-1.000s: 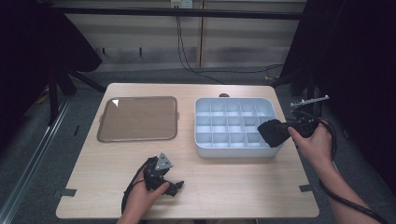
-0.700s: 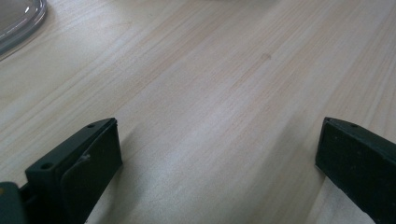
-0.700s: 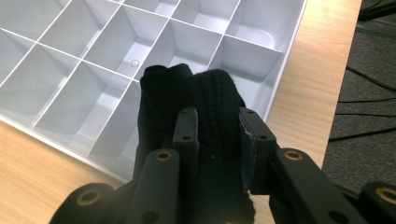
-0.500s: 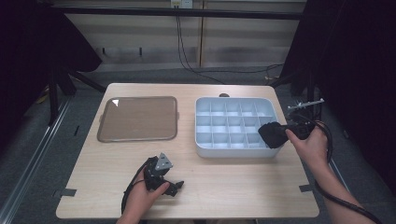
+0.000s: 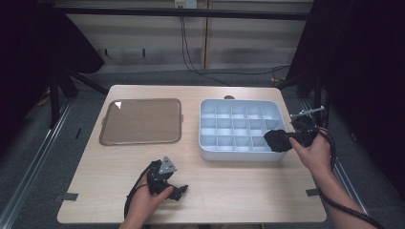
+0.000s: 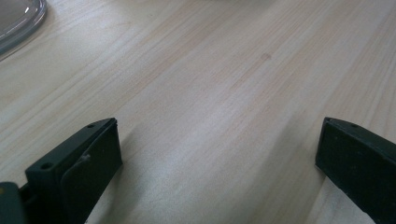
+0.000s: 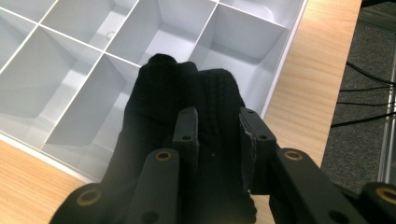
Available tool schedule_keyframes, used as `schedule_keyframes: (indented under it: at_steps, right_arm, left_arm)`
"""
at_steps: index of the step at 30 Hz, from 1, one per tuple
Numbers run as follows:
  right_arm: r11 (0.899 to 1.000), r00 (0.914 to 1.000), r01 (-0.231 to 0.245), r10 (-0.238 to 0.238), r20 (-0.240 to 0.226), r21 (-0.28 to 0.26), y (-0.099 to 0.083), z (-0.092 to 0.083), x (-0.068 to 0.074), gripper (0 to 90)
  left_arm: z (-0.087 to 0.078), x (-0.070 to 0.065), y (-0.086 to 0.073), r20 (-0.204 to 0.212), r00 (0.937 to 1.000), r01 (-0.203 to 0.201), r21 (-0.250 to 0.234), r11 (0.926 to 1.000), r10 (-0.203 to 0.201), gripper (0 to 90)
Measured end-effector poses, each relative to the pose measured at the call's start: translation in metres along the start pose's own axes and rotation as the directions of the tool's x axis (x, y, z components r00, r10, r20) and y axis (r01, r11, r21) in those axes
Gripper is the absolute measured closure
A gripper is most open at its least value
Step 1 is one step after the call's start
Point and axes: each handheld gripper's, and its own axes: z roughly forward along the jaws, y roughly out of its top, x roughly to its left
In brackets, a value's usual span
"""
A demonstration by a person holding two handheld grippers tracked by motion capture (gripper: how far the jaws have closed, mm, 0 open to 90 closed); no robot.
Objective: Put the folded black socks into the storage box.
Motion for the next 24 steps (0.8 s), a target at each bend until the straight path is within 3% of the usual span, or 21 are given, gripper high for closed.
schedule_keyframes:
  at_steps: [6,24]
  right_arm:
    - [1.000,0.9996,0.026,-0.026,0.008,0.017,-0.001,0.005,0.003,71.4]
    - [0.998,0.9992,0.035,-0.036,0.018,0.053,-0.004,0.017,0.007,71.4]
  left_arm:
    - [0.000,0.000,0.000,0.003,1.0000,0.003,-0.001,1.0000,-0.003,0.0]
    - [0.001,0.000,0.000,0.005,1.0000,0.002,-0.004,1.0000,-0.002,0.0]
